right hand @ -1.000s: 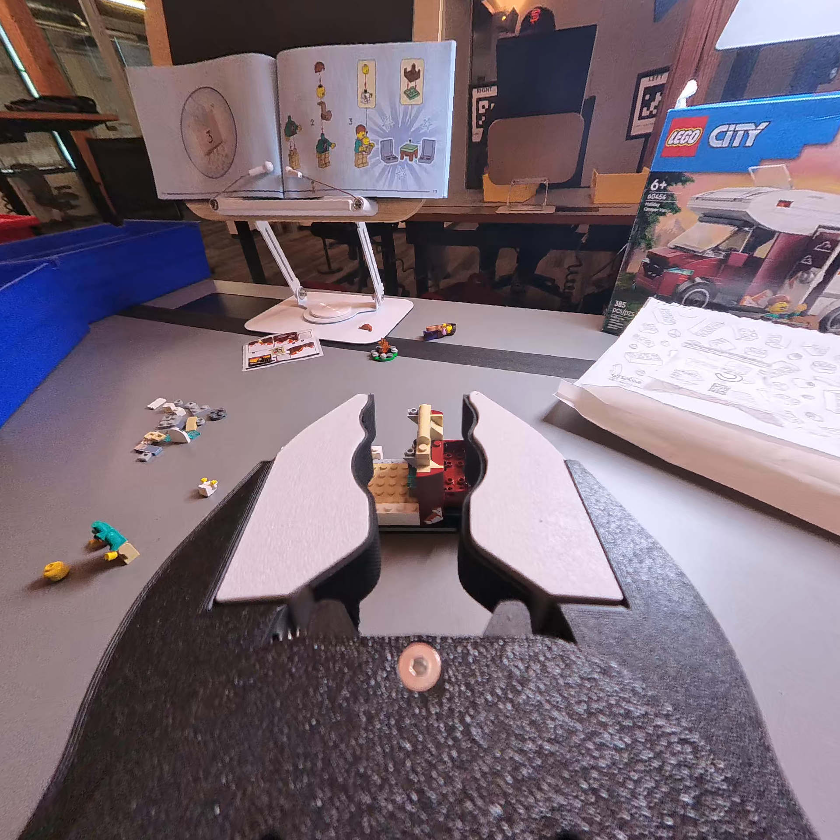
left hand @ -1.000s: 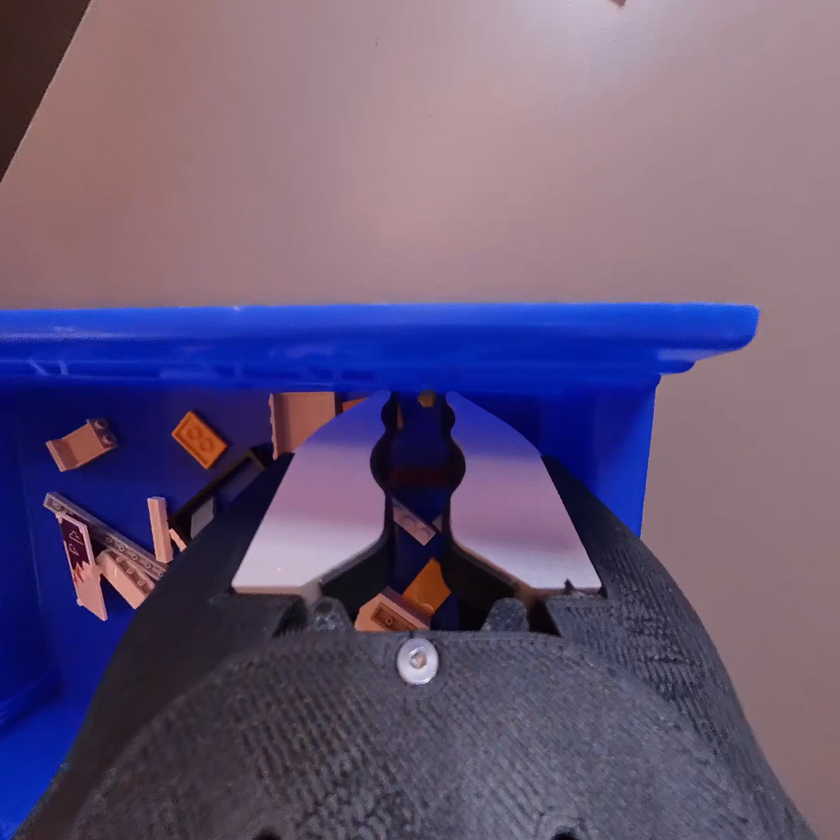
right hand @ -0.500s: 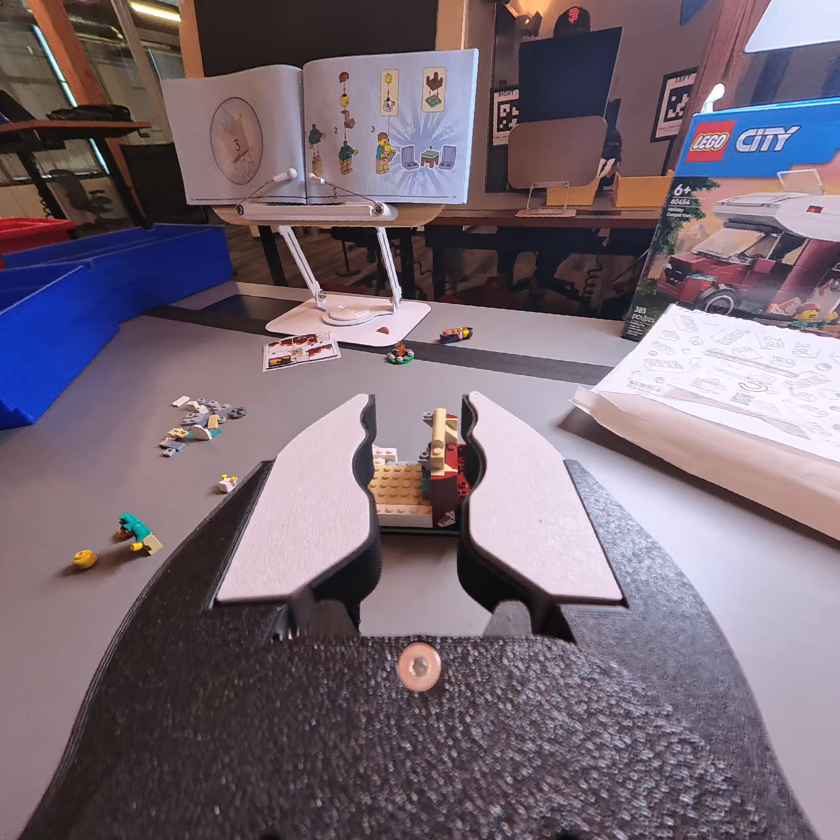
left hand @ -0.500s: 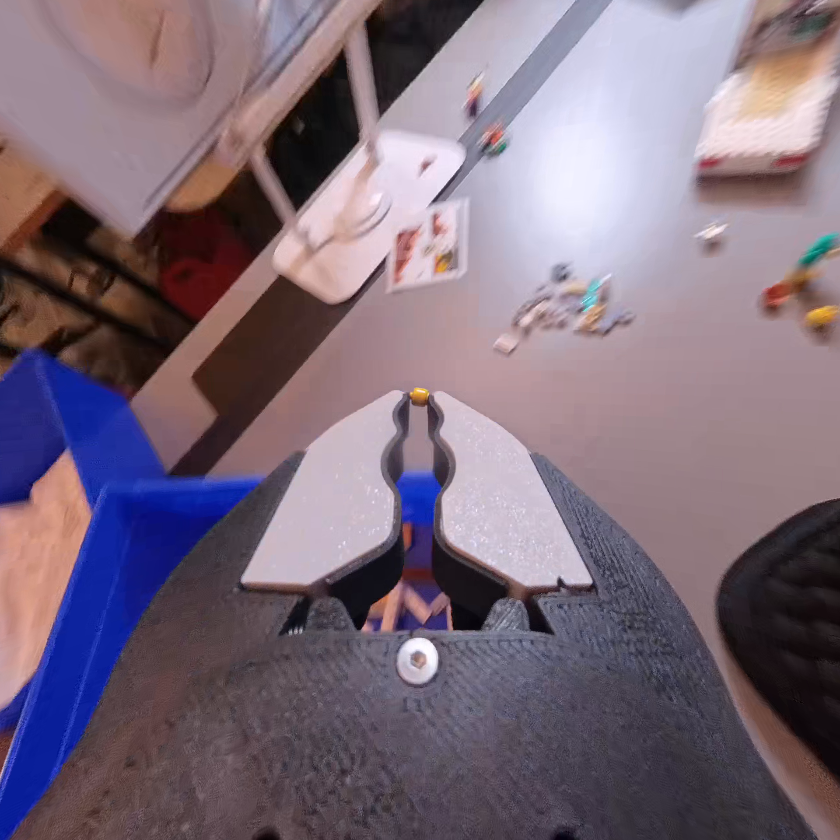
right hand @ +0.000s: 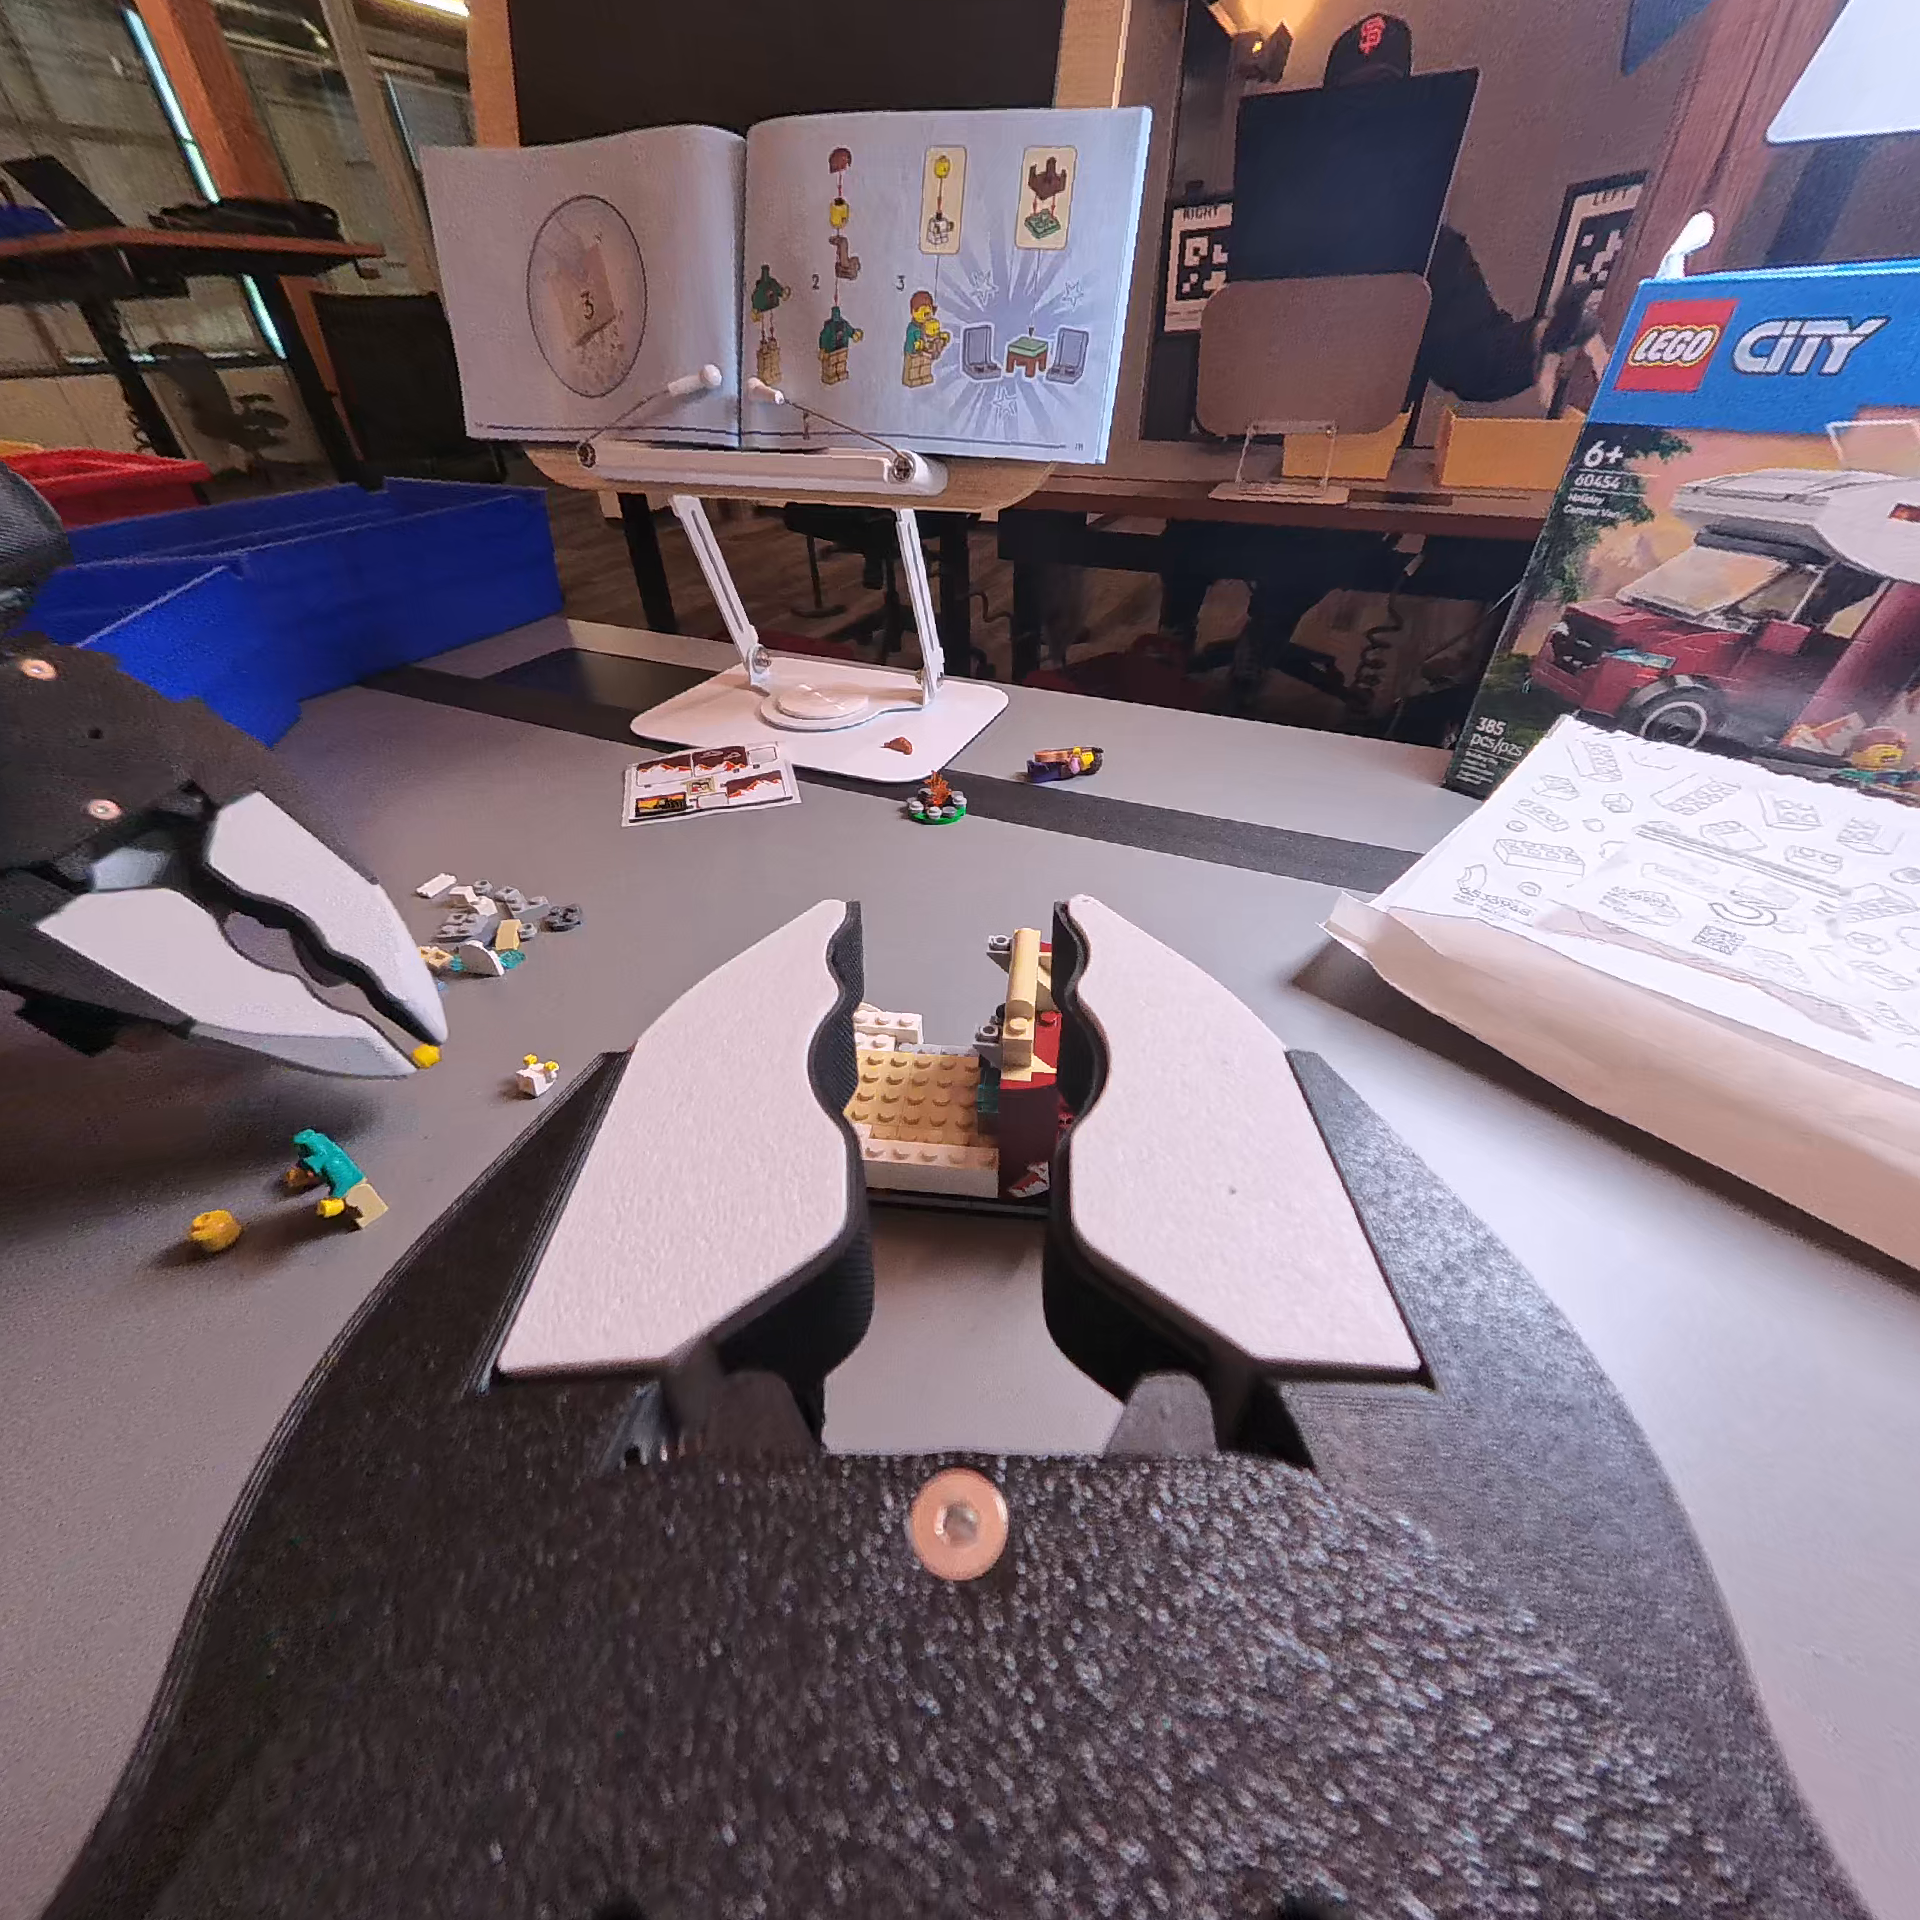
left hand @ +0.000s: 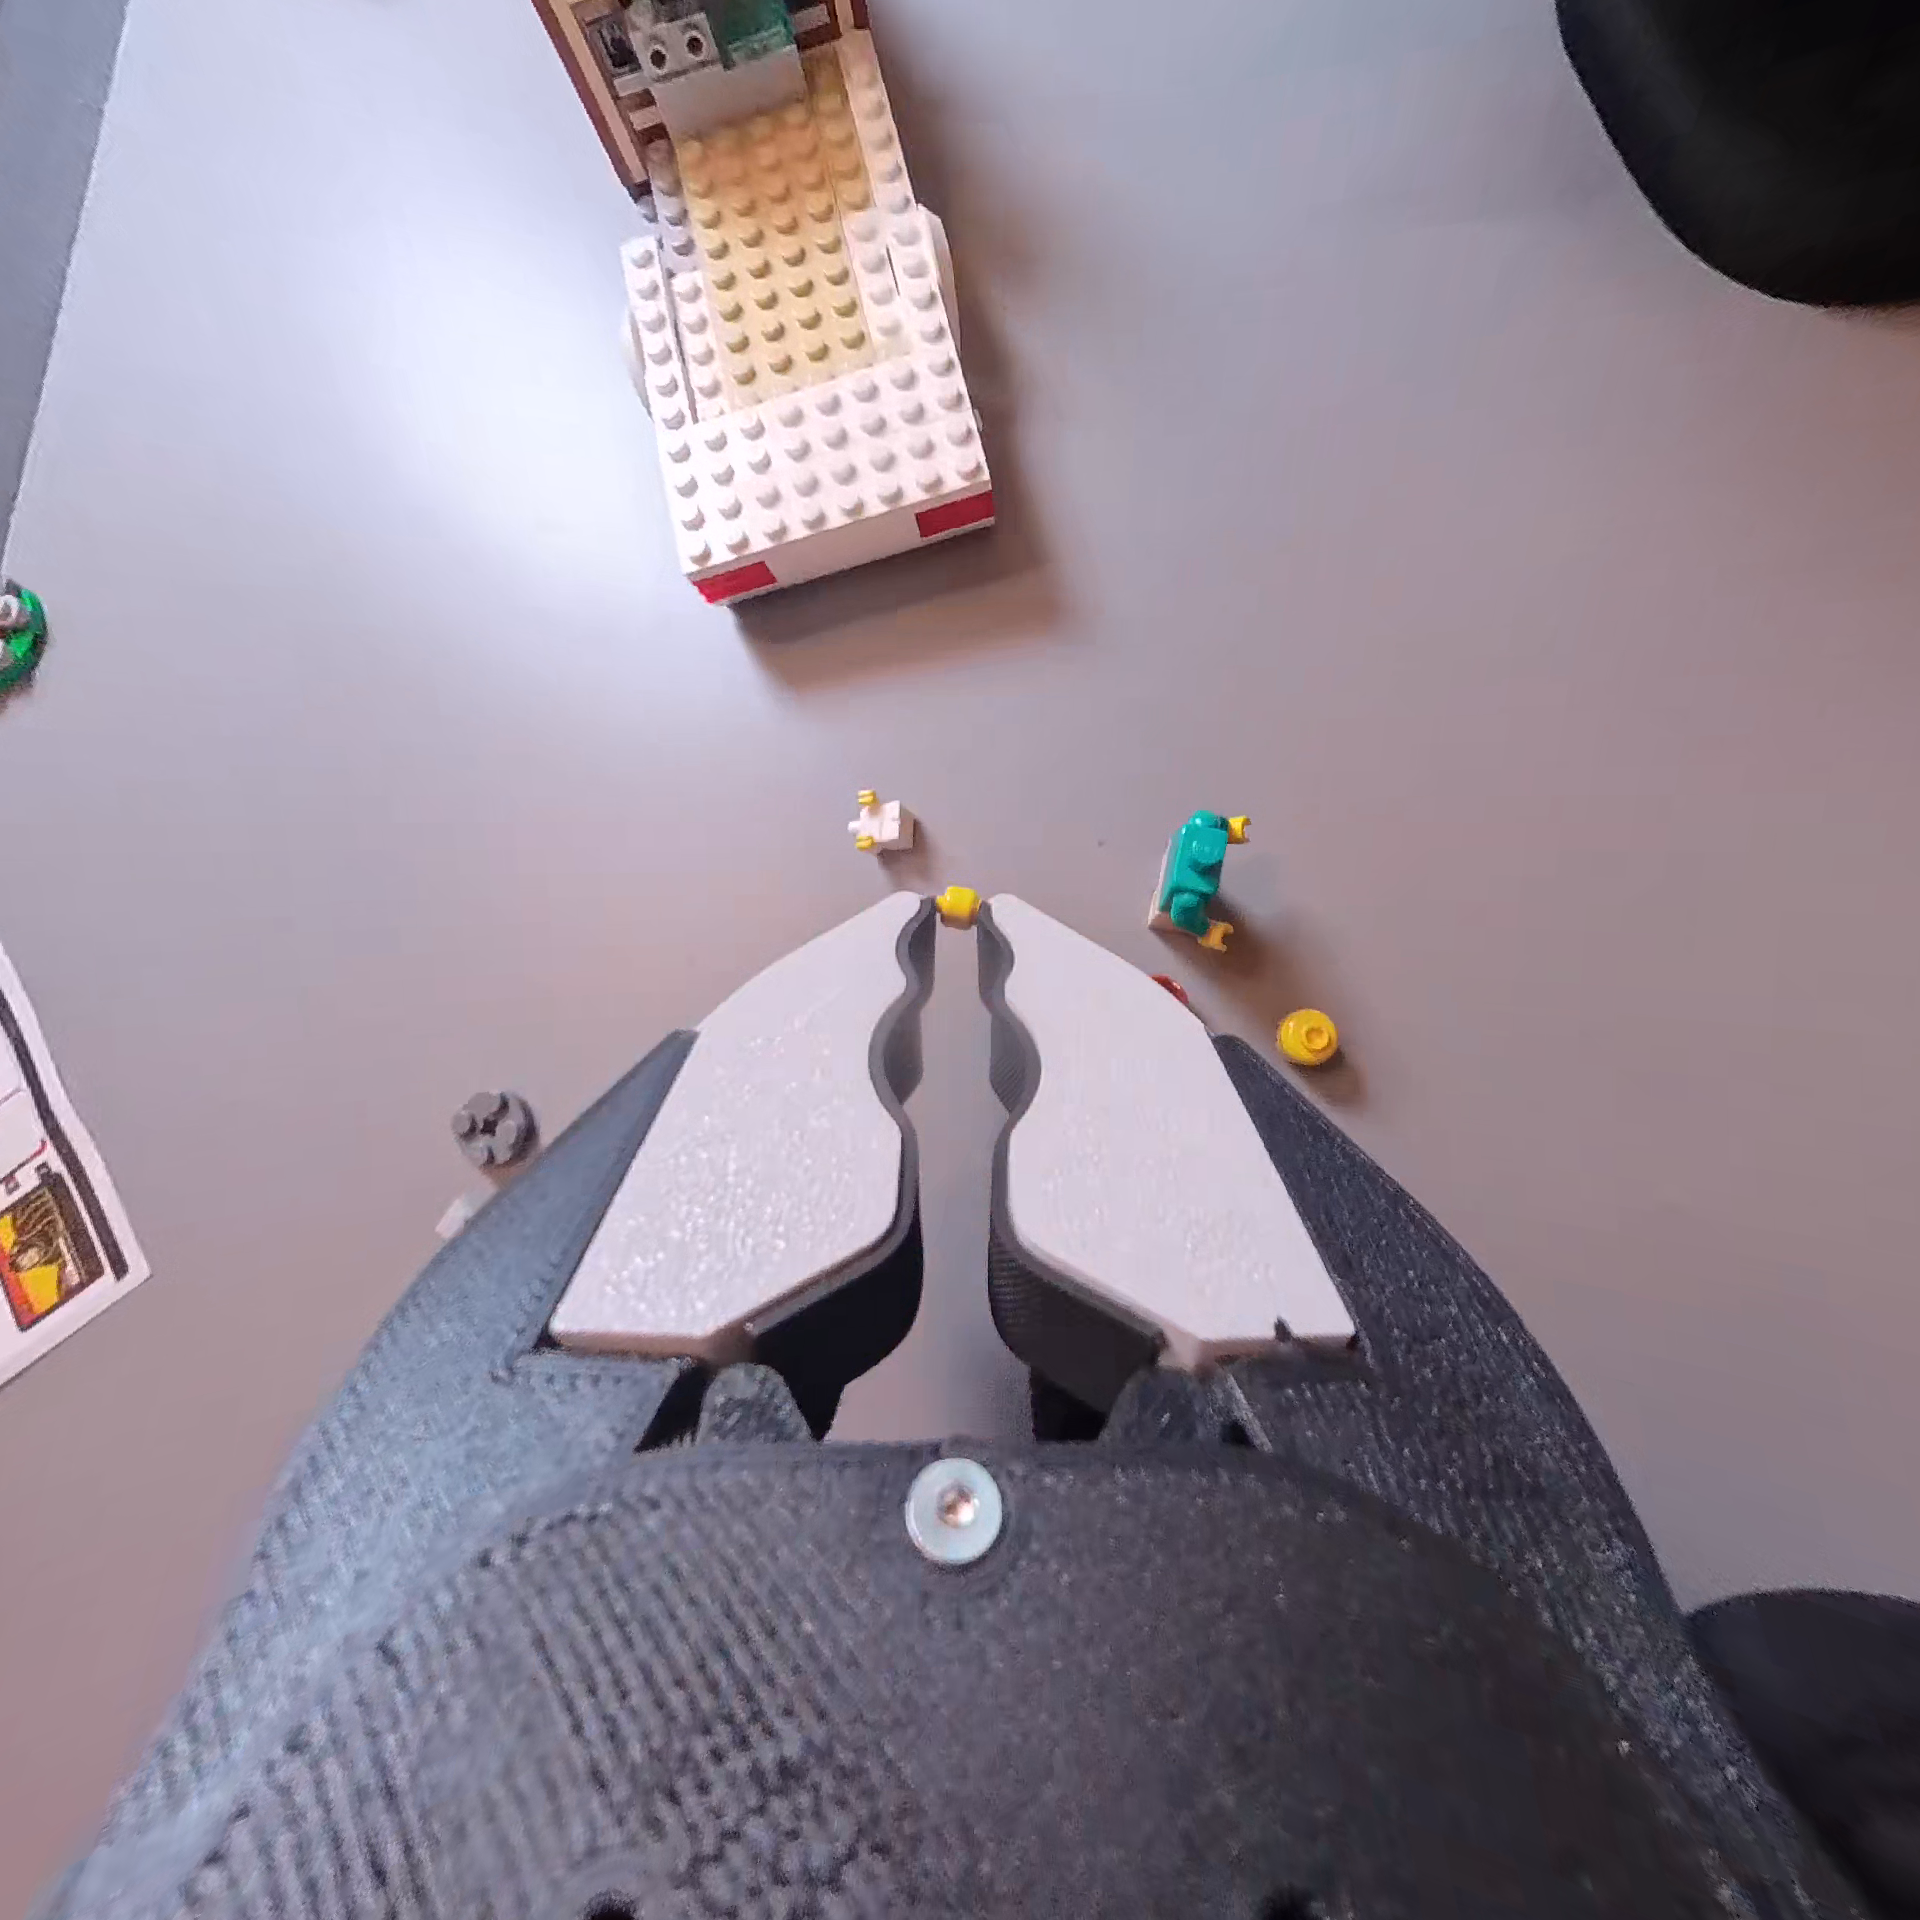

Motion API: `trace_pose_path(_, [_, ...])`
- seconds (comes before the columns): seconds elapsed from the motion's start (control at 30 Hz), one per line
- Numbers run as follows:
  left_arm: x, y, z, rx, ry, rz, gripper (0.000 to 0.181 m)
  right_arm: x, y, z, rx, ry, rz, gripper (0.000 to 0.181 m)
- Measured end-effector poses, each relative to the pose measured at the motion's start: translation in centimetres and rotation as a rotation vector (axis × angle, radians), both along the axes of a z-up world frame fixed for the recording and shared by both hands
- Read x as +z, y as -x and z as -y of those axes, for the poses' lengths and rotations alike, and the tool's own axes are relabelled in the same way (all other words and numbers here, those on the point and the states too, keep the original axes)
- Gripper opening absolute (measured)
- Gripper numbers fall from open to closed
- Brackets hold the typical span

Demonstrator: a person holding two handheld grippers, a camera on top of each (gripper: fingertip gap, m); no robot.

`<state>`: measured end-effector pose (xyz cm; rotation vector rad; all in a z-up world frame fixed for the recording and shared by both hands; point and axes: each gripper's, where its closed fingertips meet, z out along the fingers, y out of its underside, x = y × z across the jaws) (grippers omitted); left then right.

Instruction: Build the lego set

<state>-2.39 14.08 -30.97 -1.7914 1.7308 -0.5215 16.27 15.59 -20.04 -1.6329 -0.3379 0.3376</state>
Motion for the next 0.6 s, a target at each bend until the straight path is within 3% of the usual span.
trace_pose_path(0.6, [-2.0,-0.8,-1.6,0.034,0.001,0.014,0.011,0.0,0.1,0.1,0.021,0.007,-0.003,0.034])
